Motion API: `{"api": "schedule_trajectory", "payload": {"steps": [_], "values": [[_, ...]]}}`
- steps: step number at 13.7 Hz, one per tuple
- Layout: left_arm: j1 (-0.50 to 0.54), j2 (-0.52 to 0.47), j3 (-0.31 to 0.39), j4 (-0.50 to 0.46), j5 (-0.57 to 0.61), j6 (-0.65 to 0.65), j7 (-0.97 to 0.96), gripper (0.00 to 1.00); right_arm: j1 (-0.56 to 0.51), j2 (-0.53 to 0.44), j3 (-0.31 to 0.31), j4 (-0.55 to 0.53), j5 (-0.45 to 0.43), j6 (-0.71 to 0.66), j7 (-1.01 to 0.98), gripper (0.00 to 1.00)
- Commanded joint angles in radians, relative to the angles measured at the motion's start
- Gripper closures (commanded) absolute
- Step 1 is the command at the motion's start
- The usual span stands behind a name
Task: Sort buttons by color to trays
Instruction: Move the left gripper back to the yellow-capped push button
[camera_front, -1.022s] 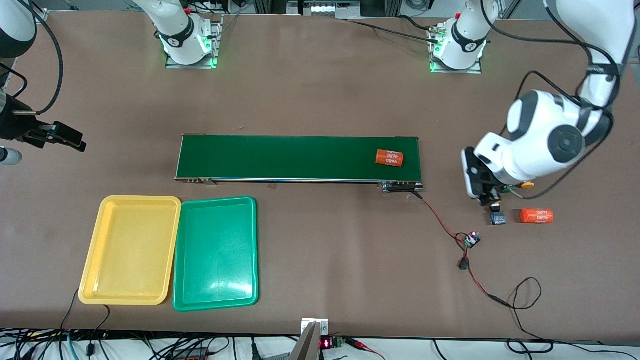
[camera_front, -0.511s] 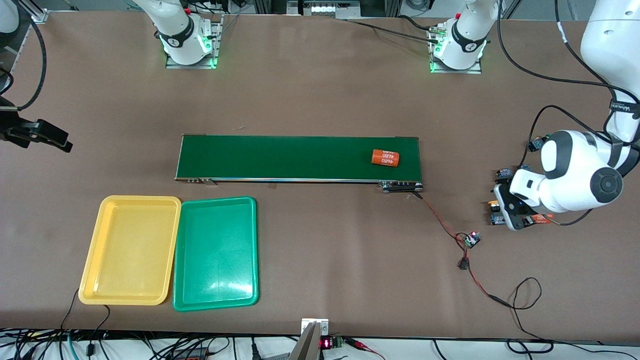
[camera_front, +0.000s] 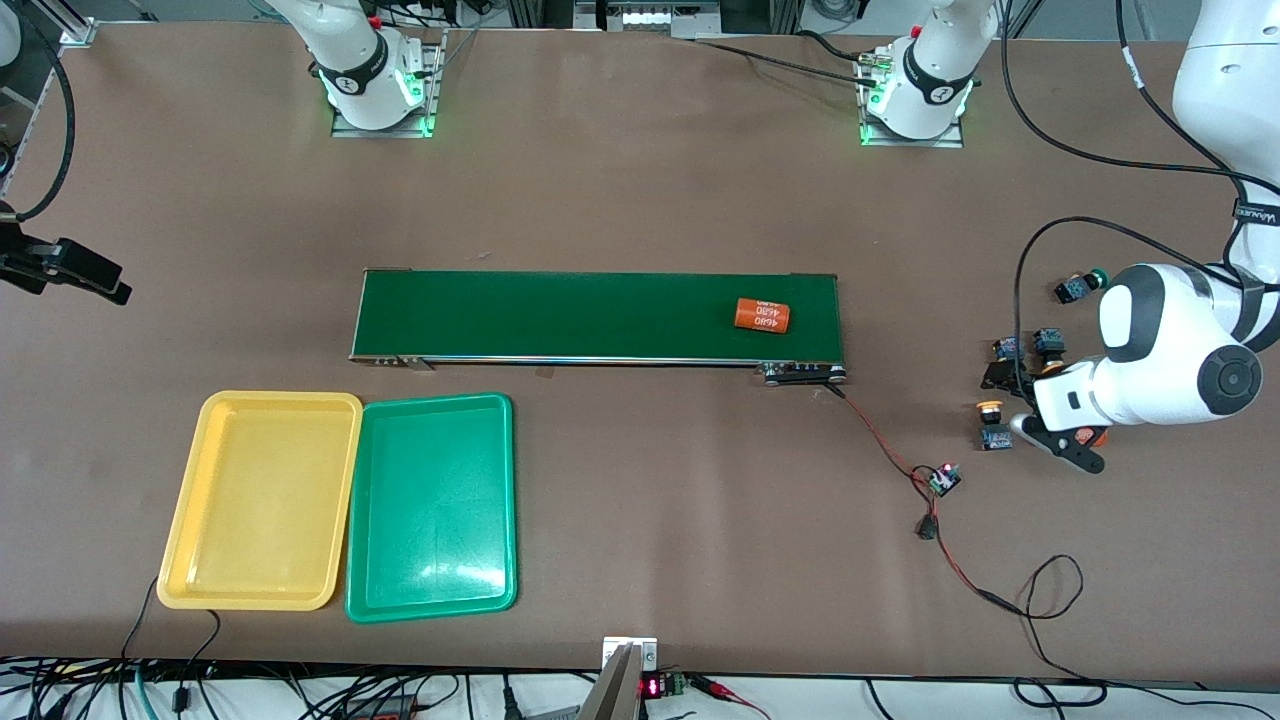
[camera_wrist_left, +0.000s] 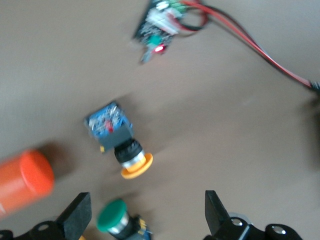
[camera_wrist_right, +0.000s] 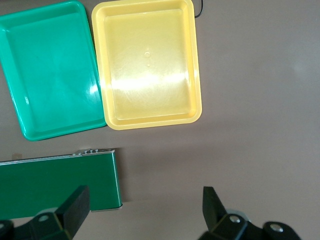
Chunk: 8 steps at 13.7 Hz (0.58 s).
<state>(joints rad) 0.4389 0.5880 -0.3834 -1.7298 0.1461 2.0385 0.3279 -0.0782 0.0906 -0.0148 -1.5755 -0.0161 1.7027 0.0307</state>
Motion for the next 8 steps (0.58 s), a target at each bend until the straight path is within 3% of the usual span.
{"api": "schedule_trajectory", "payload": {"steps": [1,4,7,8], "values": [[-0.012,-0.004,-0.009,0.019,0.042,-0.028,-0.194,0.0,-0.008,0.001,0.006,0.009,0.011,-0.006,0.008,0.0],[-0.011,-0.011,-0.017,0.019,0.182,0.024,-0.138,0.0,-0.006,0.001,0.006,0.009,0.01,-0.006,0.008,0.0],[-0.003,-0.019,-0.018,0.018,0.155,0.034,-0.113,0.0,-0.006,0.0,0.006,0.009,0.008,-0.008,-0.002,0.0],[0.007,-0.017,-0.017,0.019,0.077,0.035,-0.125,0.0,-0.006,-0.002,0.006,0.011,0.007,-0.009,-0.008,0.0]]}}
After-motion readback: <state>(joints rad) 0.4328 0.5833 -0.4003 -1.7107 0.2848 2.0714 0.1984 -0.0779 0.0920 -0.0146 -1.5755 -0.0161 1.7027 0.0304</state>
